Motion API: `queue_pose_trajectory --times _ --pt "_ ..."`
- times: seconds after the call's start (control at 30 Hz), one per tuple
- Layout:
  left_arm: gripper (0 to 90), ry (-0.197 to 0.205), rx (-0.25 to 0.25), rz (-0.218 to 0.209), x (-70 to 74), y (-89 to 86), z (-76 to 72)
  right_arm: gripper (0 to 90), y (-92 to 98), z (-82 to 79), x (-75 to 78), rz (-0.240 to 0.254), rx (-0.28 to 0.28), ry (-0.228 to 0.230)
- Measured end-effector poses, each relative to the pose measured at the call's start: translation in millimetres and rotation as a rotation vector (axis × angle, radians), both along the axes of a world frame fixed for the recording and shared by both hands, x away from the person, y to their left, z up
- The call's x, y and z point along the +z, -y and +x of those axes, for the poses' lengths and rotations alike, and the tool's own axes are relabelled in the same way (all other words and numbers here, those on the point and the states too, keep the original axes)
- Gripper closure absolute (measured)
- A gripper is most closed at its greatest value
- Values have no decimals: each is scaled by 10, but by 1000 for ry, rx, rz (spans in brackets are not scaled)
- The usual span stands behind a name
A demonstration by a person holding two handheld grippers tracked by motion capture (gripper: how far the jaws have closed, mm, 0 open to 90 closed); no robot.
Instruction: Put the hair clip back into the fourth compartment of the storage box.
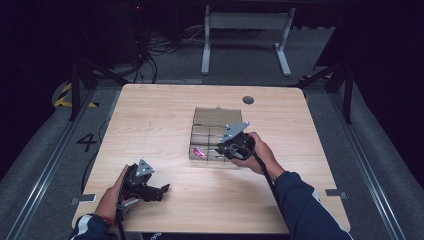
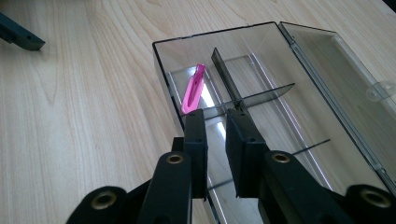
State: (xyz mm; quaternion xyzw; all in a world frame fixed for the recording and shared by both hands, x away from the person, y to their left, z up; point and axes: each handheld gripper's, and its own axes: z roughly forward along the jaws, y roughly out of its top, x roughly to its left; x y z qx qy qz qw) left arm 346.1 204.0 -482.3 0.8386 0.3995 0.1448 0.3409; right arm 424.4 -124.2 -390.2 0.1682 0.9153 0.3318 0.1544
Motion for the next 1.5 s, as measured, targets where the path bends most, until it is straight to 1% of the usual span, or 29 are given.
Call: queue_pose_trajectory --times 0.33,0.5,0.7,0.77,0.9,0.93,1.0,1.17,1.23,1.3,1.43,1.5 --pt "3 -1 1 0 0 0 0 743 165 -107 57 -9 -10 17" --pt "3 0 0 0 0 0 0 713 258 -159 73 -26 -17 24" --pt "3 0 0 -1 0 0 0 694 360 -220 100 -18 -22 32" --pt "3 0 1 -1 0 0 0 680 409 -246 110 -17 -32 38" --pt "3 3 -2 2 0 -1 2 653 501 -299 126 -21 -37 36" --pt "3 3 -2 2 1 -1 2 647 519 -308 129 -21 -36 44" --pt "3 4 -1 3 1 -2 2 620 579 -348 139 -18 -41 44" --pt "4 5 -1 3 0 -3 0 590 666 -400 130 -14 -42 48" --pt "4 9 1 3 0 -5 -2 575 717 -428 127 -20 -47 56" --pt "4 9 0 3 0 -5 -3 563 771 -456 121 -13 -48 58" --pt "4 9 1 2 0 -5 -3 536 858 -499 86 -35 -54 60" --pt "4 9 0 3 0 -5 -3 525 896 -520 70 -31 -61 64"
